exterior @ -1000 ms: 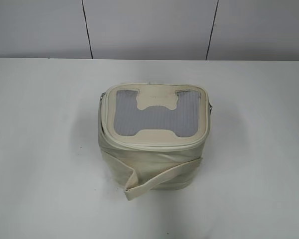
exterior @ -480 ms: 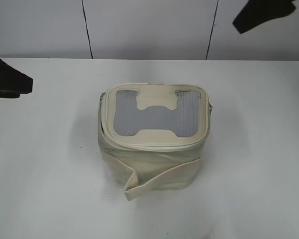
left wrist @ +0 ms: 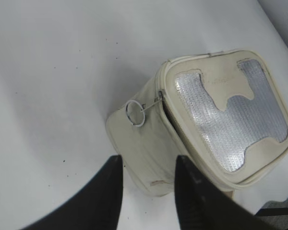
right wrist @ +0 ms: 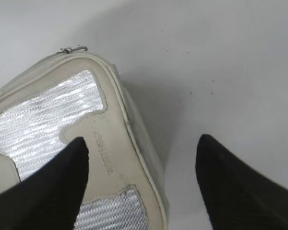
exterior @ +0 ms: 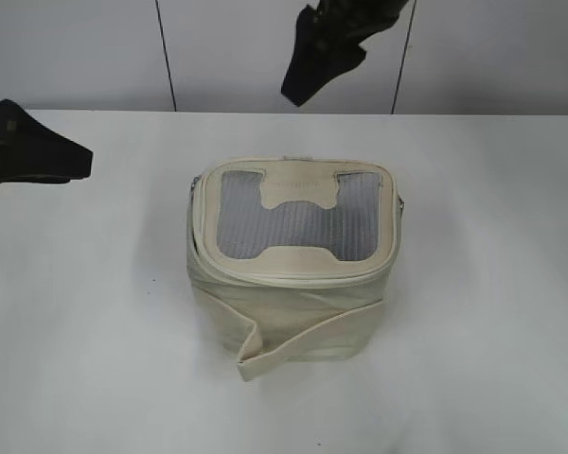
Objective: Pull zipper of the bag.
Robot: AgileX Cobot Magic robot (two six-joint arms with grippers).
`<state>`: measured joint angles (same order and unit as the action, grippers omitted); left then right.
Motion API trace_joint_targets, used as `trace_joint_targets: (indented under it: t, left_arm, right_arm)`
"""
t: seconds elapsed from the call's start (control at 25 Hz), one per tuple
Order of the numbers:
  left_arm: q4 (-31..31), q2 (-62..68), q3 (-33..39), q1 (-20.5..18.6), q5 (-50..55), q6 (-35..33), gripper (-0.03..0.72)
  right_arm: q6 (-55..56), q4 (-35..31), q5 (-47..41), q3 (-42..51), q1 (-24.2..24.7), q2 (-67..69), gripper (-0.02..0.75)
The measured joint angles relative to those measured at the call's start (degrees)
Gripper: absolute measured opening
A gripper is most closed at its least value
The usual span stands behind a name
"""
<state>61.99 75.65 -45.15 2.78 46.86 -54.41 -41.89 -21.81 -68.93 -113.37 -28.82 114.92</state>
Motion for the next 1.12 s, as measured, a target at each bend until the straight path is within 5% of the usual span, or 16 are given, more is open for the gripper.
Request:
trace_joint_targets:
  t: [0.36, 0.76, 1.12]
  left_arm:
    - [0.87, 3.29, 0.0, 0.58, -0.72, -0.79, 0.286]
    - [1.18, 6.25, -0.07, 7.06, -5.34, -2.73, 0.286]
    - [0.6, 9.18, -5.08, 7.11, -2.09, -2.73, 0.286]
  right_arm:
    - [-0.06, -1.89, -0.32, -0.66, -3.38, 4.39, 0.544]
    - [-0.11, -2.6, -0.37, -0.73, -3.38, 7.25, 0.515]
    - [-0.6, -2.31, -0.37, -0.73, -3.38, 9.55, 0.515]
